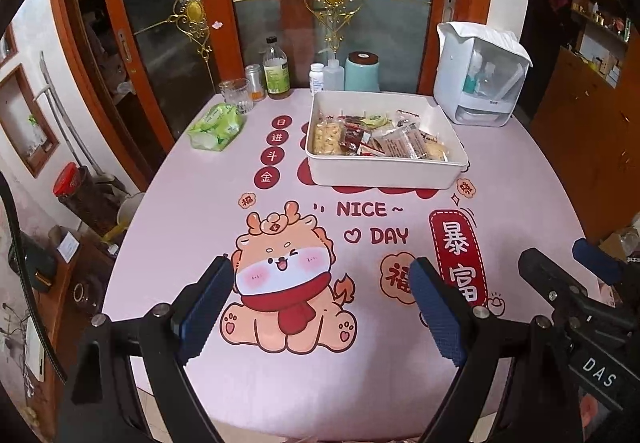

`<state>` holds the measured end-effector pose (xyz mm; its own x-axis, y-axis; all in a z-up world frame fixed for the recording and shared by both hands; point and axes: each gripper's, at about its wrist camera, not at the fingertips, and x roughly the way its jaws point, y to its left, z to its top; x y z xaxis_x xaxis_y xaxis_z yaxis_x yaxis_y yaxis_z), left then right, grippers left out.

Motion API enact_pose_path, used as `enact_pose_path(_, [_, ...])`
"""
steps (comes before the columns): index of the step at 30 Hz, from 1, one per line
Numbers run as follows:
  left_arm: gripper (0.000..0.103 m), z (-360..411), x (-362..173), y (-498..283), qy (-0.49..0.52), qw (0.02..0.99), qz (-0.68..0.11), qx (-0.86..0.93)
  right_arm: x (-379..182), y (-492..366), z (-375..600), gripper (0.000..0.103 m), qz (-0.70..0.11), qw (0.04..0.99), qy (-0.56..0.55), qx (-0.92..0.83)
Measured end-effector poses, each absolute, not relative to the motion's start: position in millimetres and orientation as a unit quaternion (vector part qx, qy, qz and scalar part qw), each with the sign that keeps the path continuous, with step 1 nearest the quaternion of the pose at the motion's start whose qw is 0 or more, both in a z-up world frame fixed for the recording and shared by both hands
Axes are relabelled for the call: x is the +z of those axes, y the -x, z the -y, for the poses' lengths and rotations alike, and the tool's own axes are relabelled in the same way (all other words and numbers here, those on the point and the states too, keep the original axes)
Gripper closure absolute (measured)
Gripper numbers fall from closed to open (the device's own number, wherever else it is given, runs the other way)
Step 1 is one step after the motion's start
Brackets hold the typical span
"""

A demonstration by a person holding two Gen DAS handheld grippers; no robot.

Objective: Organize snacks

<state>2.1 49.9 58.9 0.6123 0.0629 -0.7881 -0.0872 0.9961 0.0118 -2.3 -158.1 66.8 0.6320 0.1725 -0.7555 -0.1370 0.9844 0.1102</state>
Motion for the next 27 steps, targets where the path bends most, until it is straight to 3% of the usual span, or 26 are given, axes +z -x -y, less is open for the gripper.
enact_pose_path(27, [0.015,-58.1,55.4,11.3,0.012,0.893,-0.449,0.029,68.2,19.4,147.6,0.020,-0.430,0.899,-0.021,0.076])
